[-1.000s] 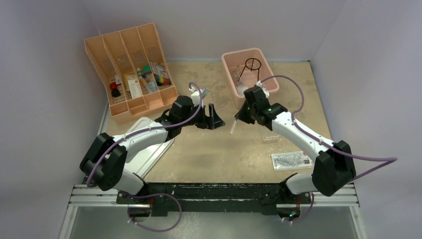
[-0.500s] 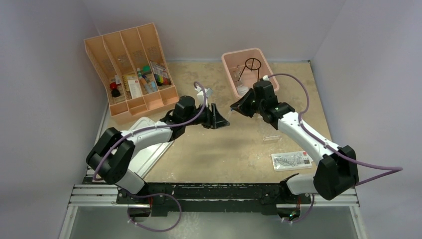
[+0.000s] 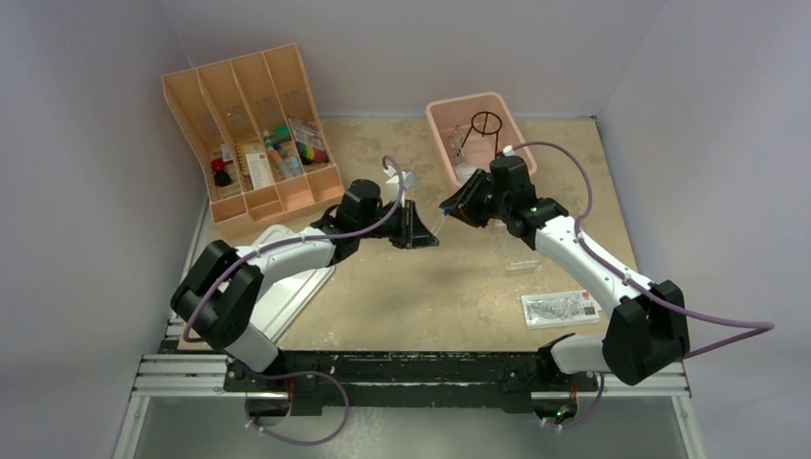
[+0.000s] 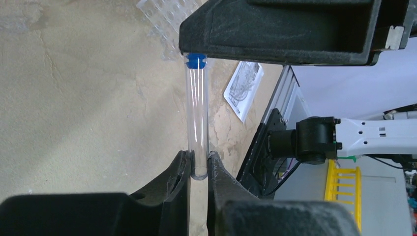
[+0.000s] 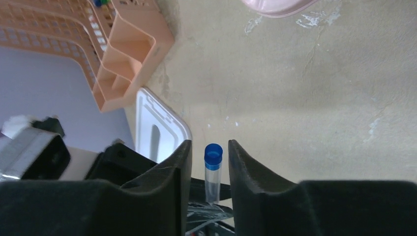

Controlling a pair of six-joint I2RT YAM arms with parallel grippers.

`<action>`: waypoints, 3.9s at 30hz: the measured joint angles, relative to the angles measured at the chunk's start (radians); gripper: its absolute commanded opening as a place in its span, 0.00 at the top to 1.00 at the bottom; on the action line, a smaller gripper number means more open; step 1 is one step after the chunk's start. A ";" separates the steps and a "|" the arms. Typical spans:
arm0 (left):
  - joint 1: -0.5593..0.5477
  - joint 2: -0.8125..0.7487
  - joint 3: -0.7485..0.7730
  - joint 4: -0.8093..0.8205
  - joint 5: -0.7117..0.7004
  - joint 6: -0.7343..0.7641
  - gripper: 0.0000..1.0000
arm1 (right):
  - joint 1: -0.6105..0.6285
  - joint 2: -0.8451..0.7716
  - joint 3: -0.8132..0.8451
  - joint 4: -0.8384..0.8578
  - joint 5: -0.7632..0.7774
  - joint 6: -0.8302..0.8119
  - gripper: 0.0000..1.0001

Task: Organize the chemistry lab equipment

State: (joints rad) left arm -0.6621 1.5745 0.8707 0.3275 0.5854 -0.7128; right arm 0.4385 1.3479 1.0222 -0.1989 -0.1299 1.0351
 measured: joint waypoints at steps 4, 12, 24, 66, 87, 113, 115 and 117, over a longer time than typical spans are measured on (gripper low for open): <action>-0.001 -0.016 0.045 -0.110 0.011 0.093 1.00 | -0.014 -0.007 0.000 -0.009 -0.059 -0.064 0.45; -0.001 -0.110 0.074 -0.263 0.047 0.241 1.00 | -0.033 -0.010 0.029 -0.060 -0.203 -0.185 0.48; -0.001 -0.114 0.102 -0.406 0.084 0.360 1.00 | -0.043 -0.010 0.034 -0.070 -0.378 -0.199 0.59; 0.053 -0.144 0.101 -0.414 -0.157 0.284 0.37 | -0.082 -0.256 -0.002 -0.304 0.477 -0.575 0.87; 0.053 -0.144 0.101 -0.427 -0.172 0.278 0.37 | -0.123 -0.150 -0.192 -0.031 0.811 -0.557 0.86; 0.053 -0.144 0.101 -0.464 -0.171 0.277 0.37 | -0.243 -0.032 -0.245 0.197 0.685 -0.512 0.85; 0.053 -0.144 0.101 -0.466 -0.171 0.277 0.37 | -0.243 -0.024 -0.246 0.205 0.683 -0.512 0.85; 0.053 -0.144 0.101 -0.467 -0.171 0.277 0.37 | -0.243 -0.019 -0.246 0.209 0.681 -0.513 0.84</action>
State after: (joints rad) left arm -0.6086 1.4303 0.9714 -0.1398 0.4141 -0.4355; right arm 0.1951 1.3289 0.7765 0.0101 0.5507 0.5224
